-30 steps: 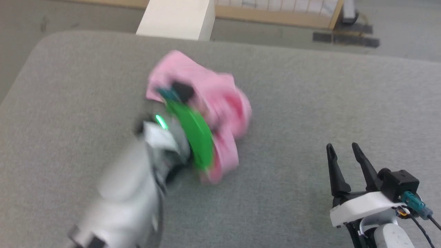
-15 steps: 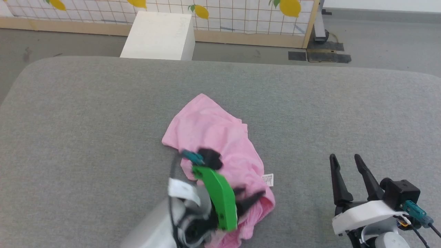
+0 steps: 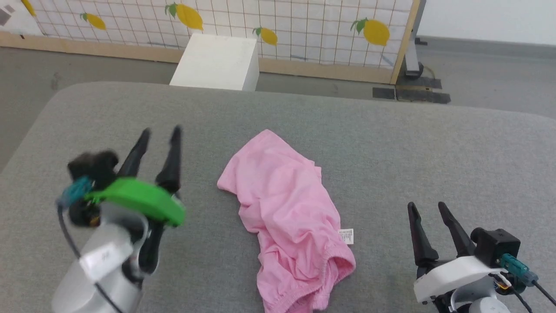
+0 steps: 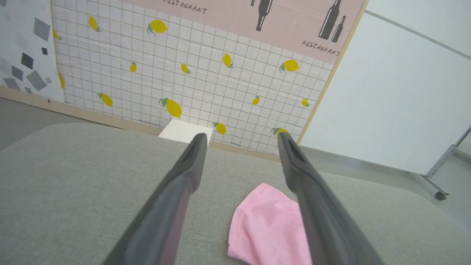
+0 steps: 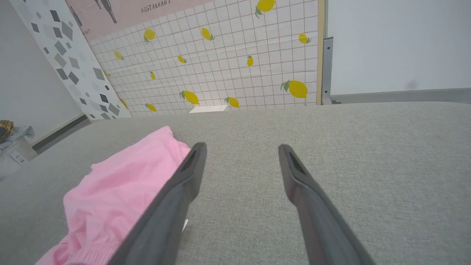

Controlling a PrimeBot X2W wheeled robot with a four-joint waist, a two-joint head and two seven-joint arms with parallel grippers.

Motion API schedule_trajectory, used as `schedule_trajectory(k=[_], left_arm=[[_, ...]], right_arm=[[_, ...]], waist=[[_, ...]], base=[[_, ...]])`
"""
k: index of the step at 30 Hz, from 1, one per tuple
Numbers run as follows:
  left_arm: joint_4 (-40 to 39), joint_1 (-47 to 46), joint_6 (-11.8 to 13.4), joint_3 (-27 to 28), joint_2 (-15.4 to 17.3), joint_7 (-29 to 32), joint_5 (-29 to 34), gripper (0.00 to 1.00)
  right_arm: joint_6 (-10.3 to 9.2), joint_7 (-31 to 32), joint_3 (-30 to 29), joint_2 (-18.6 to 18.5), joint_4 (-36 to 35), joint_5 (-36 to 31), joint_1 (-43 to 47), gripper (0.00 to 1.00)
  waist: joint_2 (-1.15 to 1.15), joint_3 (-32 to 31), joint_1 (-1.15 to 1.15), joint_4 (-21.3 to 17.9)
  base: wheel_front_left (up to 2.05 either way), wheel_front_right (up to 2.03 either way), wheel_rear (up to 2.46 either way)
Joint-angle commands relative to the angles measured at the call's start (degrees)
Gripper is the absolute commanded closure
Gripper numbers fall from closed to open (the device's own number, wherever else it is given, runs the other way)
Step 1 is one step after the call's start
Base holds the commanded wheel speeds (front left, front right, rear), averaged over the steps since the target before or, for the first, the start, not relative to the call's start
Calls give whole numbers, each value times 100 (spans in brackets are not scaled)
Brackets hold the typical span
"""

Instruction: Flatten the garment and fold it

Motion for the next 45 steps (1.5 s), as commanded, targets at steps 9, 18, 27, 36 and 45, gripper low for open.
schedule_trajectory(k=[9, 18, 27, 36, 45], left_arm=[[-412, 1570, 329, 849, -348, -550, 1102, 0], [-904, 2378, 171, 1336, -930, -552, 1889, 0], [-878, 2168, -217, 1571, -1250, -553, 2185, 0], [-729, 2089, -494, 1878, -1500, -553, 2343, 0], [-597, 2013, -718, 1969, -1622, -553, 2443, 0]], right_arm=[[-8, 1279, 66, 0, -437, -143, 238, 0], [-8, 3617, 583, 0, -758, -295, -161, 0], [-8, 4981, 1584, 0, 139, -765, -911, 0], [-8, 5199, 1483, -21, 597, -883, -1163, 100], [-8, 5444, 476, -1498, -33, -1536, -1819, 100]], waist=[[42, -199, 0, 27], [42, -41, 0, 221], [42, 399, 0, 525], [42, 478, 0, 598], [42, 525, 0, 554]], base=[[0, 0, 0], [0, 0, 0], [0, 0, 0], [0, 0, 0], [0, 0, 0]])
